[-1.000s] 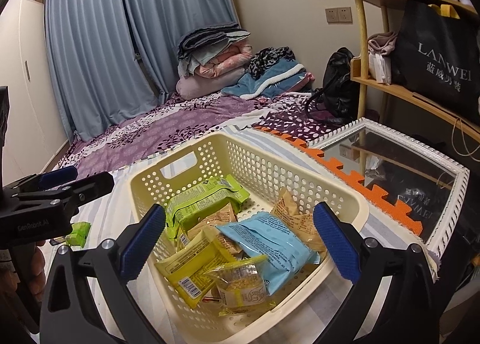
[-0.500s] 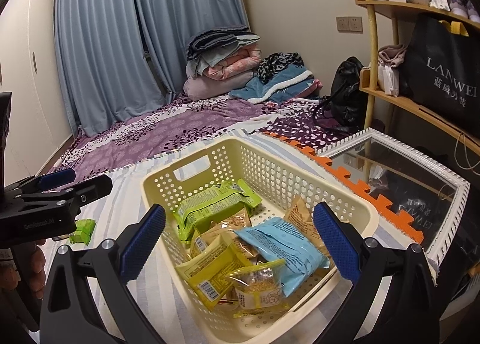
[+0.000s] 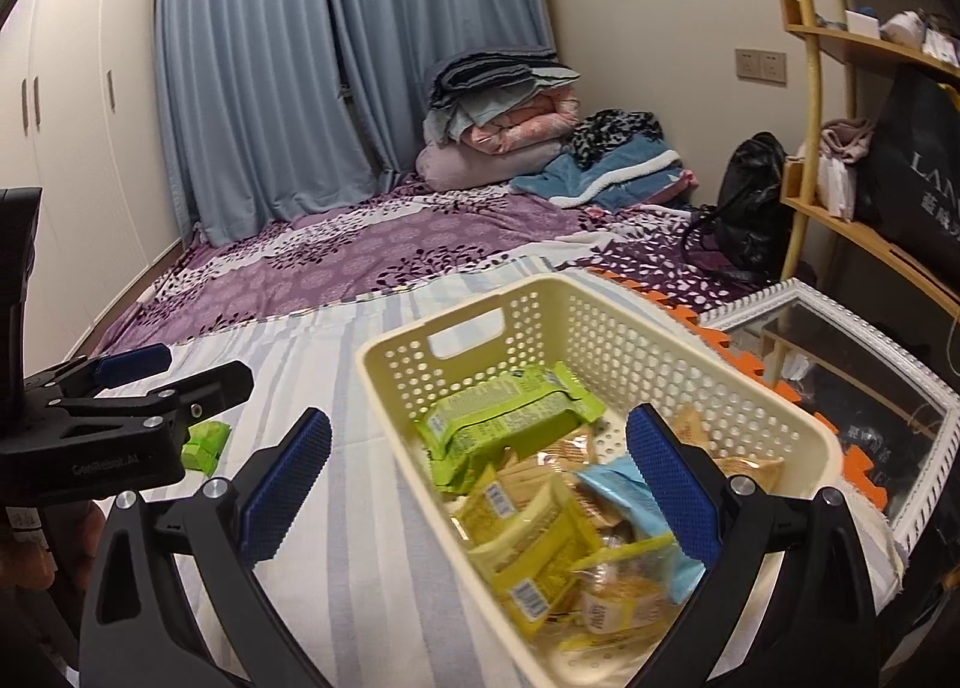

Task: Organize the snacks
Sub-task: 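Move both tools back over the cracker pack and green pack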

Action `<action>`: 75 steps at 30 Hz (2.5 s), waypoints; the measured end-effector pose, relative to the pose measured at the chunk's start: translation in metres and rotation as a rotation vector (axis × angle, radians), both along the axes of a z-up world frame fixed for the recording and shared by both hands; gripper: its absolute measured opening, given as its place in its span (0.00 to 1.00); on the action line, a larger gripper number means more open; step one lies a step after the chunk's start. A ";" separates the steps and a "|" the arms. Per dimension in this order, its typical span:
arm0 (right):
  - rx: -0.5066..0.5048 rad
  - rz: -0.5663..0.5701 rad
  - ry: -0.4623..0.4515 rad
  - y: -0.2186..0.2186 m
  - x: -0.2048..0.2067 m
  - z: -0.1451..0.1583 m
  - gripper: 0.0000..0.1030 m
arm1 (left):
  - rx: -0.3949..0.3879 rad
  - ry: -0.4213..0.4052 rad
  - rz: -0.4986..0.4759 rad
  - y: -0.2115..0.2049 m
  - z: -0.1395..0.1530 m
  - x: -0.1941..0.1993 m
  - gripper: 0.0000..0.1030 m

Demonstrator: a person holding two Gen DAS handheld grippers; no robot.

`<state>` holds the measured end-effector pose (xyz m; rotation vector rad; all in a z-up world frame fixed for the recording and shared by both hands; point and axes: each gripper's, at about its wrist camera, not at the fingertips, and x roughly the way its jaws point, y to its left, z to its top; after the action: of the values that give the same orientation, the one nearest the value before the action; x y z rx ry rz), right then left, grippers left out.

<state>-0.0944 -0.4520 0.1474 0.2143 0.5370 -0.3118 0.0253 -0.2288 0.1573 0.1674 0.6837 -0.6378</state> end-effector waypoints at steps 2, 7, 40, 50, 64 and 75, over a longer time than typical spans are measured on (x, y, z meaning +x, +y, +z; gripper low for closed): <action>-0.005 0.025 0.008 0.009 0.006 -0.001 0.95 | -0.003 0.010 0.022 0.010 -0.003 0.005 0.97; -0.006 0.080 0.034 0.034 0.020 -0.008 0.95 | -0.009 0.038 0.088 0.040 -0.013 0.021 0.97; -0.044 0.355 0.228 0.135 0.107 -0.071 0.95 | -0.052 0.170 0.376 0.162 -0.061 0.088 0.97; -0.071 0.453 0.271 0.167 0.146 -0.096 0.95 | -0.031 0.190 0.425 0.184 -0.076 0.103 0.97; -0.095 0.630 0.281 0.214 0.203 -0.111 0.95 | 0.010 0.192 0.525 0.225 -0.089 0.123 0.97; -0.134 0.753 0.343 0.246 0.248 -0.132 0.95 | 0.002 0.236 0.629 0.274 -0.104 0.134 0.97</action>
<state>0.1539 -0.2057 0.0152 -0.1814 0.8892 0.3566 0.1594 0.0454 0.0536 -0.1250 0.9094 -0.0511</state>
